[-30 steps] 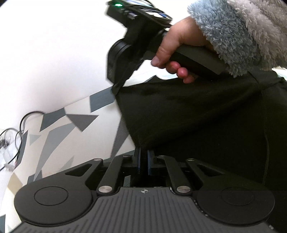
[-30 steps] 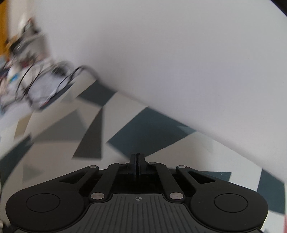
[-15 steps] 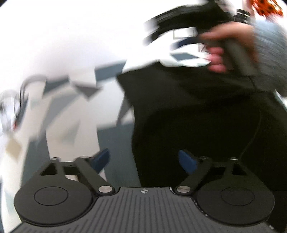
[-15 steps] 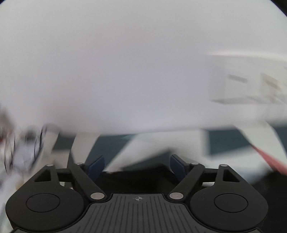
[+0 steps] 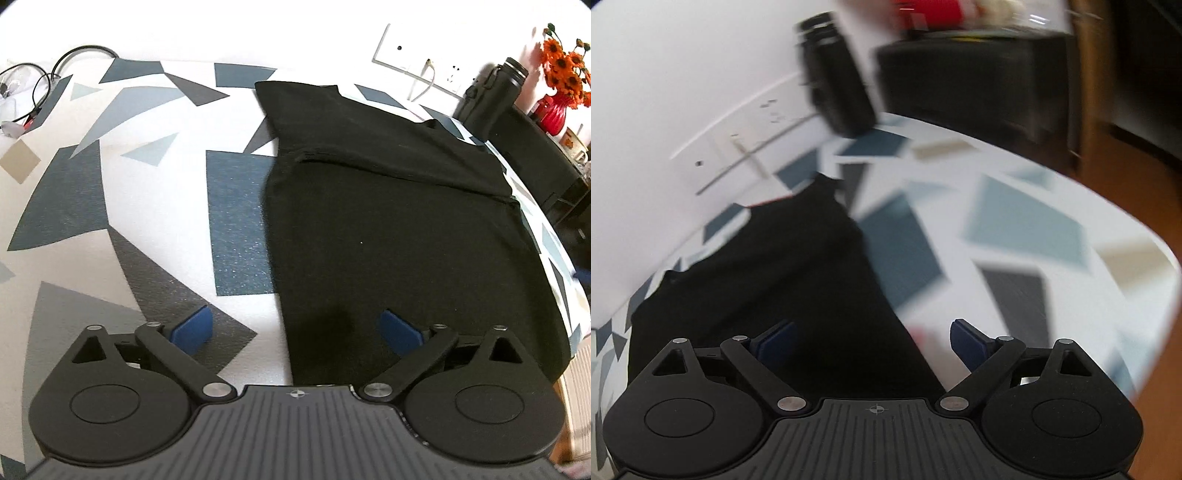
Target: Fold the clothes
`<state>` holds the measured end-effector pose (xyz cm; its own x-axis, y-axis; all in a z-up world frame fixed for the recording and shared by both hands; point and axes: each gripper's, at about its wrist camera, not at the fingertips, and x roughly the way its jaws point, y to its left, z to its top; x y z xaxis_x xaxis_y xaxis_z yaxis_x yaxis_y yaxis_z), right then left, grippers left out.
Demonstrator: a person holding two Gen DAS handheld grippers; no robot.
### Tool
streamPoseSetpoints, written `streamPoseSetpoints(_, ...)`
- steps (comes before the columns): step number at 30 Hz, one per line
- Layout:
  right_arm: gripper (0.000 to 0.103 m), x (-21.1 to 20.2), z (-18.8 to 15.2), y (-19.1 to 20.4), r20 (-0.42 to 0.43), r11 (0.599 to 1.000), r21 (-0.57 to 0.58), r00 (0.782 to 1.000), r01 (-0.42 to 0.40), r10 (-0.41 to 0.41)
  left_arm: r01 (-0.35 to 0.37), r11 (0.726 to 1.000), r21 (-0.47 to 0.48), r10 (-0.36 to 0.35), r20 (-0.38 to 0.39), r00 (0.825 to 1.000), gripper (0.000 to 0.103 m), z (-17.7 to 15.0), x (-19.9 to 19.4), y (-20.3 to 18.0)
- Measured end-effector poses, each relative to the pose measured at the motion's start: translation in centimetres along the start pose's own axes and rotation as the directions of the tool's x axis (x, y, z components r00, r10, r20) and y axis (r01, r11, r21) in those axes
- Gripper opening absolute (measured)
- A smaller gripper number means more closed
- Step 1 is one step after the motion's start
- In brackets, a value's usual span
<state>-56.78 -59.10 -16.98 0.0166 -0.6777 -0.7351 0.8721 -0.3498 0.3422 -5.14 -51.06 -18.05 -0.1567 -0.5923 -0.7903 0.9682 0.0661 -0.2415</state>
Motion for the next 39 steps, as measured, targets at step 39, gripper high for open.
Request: streamPoseSetpoints(39,0.102,3.7,-2.5,0.6,-0.072,0.895,-0.446,0.996,0.019,-0.057,-0.331,0.942,-0.057,0.331,-0.016,0.944,0.103,-4.1,-0.7,-6.4)
